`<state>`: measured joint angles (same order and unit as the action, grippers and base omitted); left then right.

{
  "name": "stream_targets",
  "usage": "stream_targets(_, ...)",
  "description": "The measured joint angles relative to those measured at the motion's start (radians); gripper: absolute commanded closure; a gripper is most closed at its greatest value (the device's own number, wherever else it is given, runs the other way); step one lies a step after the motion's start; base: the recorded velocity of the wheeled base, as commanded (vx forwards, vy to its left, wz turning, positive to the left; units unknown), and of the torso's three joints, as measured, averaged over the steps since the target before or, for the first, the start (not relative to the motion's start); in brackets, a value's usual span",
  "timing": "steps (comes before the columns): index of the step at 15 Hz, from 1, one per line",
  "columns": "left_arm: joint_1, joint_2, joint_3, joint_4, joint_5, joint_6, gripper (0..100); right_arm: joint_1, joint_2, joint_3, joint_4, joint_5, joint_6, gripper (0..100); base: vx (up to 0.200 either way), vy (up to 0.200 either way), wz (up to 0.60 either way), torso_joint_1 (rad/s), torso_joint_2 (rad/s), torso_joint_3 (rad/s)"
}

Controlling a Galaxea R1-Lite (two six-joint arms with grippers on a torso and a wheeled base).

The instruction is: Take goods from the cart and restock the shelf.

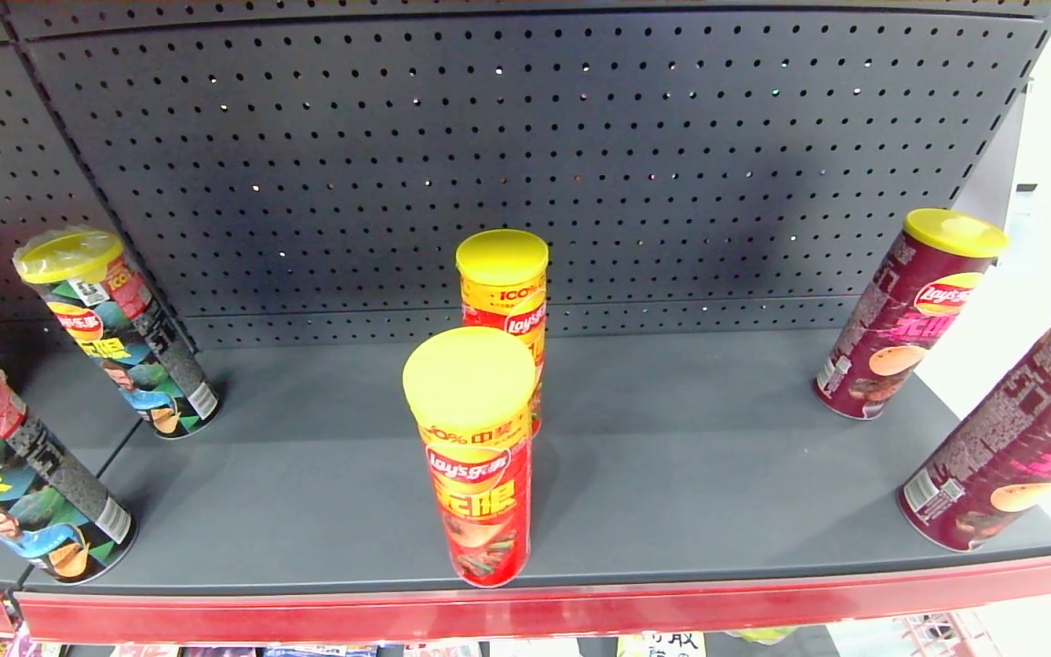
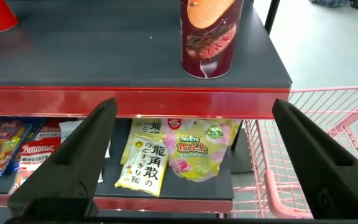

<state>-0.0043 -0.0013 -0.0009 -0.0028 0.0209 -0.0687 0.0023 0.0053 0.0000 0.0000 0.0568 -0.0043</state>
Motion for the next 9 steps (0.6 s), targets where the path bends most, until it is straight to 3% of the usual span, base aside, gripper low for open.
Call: stream_targets(9,0.000,0.000,0.000,0.000,0.000,0.000,0,0.000,0.000,0.000,0.000,-0.001,0.003,0,0.000,0.000,0.00,0.000,0.00,0.000)
